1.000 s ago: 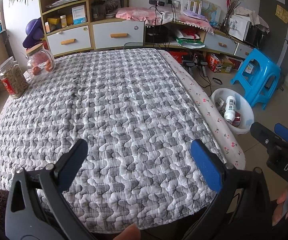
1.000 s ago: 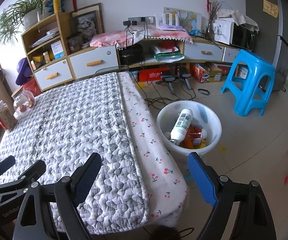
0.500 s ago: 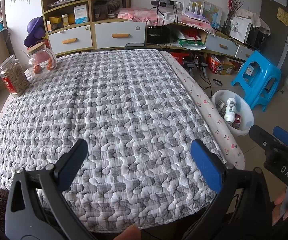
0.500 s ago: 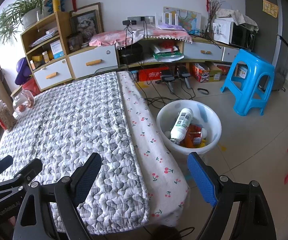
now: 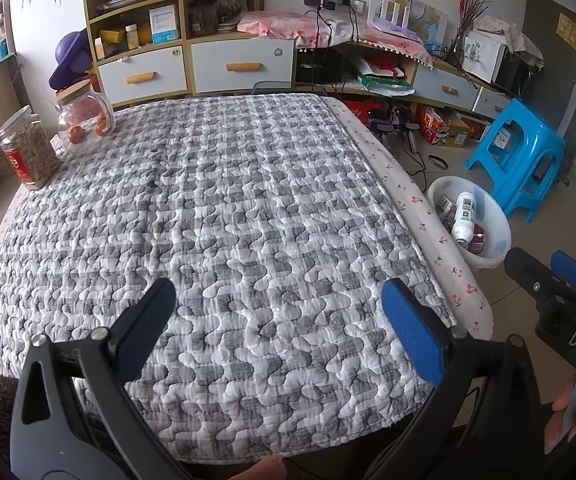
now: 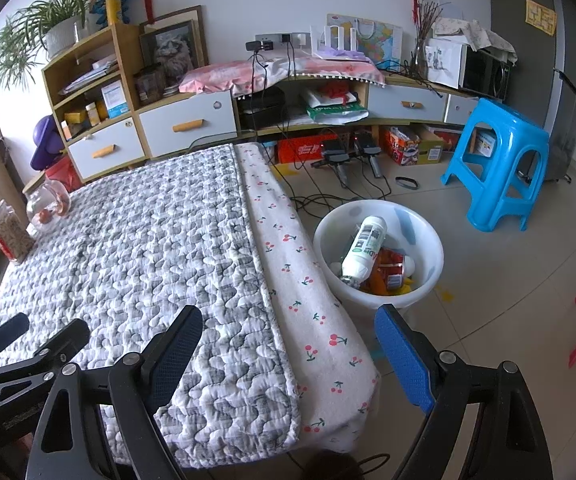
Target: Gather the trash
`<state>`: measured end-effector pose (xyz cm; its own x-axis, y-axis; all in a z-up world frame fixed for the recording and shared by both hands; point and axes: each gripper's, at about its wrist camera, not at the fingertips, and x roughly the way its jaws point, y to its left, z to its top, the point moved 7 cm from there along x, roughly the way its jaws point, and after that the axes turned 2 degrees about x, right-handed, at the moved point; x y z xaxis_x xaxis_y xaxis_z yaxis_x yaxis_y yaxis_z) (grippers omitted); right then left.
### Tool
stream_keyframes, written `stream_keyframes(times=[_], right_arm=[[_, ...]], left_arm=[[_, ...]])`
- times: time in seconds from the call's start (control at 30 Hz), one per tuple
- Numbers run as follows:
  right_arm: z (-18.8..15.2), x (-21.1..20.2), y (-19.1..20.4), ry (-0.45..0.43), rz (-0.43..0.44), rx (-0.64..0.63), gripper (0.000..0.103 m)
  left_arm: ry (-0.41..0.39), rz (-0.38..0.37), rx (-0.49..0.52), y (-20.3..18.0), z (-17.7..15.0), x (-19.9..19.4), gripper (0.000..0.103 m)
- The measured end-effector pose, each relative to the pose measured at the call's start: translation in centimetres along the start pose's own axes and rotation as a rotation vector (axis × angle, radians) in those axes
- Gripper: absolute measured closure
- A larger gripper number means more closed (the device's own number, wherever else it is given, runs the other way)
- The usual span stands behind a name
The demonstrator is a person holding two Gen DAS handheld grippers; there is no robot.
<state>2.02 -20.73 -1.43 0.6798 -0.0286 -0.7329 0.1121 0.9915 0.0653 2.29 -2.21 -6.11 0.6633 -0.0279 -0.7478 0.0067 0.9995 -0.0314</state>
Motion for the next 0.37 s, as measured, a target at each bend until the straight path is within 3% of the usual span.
stream_keyframes(times=[0.37], right_arm=[[0.3,-0.03,0.59,-0.009,0.027,-0.002,0.014]], left_arm=[[0.021,-0.01,-0.006,0.02,-0.15,0.24,0.001]])
